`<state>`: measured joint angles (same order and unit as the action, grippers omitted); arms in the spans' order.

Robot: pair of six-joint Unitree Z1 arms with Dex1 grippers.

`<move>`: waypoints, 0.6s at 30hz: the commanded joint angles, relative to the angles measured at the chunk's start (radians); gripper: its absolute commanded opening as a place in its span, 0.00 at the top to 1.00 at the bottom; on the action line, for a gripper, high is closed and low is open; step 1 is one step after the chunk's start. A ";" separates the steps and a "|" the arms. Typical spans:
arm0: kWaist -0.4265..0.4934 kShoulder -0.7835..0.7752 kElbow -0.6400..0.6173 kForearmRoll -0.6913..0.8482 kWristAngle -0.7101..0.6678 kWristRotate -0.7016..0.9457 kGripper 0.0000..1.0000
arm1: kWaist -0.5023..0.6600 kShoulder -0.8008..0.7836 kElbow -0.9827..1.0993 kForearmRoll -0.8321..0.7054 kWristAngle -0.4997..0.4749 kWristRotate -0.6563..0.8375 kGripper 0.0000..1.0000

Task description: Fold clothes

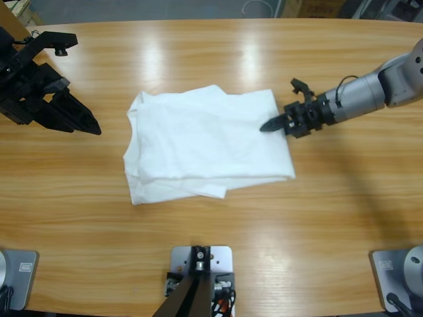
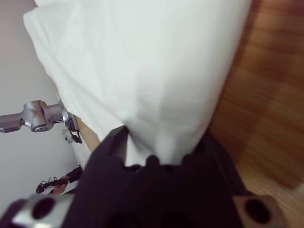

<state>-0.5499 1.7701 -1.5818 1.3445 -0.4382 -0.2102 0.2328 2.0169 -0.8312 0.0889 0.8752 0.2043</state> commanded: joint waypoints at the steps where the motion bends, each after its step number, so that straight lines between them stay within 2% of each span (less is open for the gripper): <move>1: 0.015 0.051 0.022 0.012 0.001 0.017 0.24 | -0.013 0.026 0.044 -0.039 0.051 0.012 1.00; 4: 0.023 0.050 0.018 0.010 0.001 0.020 0.24 | -0.047 -0.025 0.052 -0.023 0.040 0.028 1.00; 12: 0.029 0.034 0.021 0.011 0.001 0.033 0.24 | -0.220 -0.142 0.026 0.175 -0.077 0.013 1.00; 18: 0.032 0.018 0.028 0.010 0.003 0.042 0.24 | -0.290 -0.170 -0.054 0.392 -0.239 -0.036 1.00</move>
<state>-0.5282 1.7701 -1.5818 1.3445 -0.4382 -0.1870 0.0154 1.8920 -0.8229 0.3009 0.7871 0.2047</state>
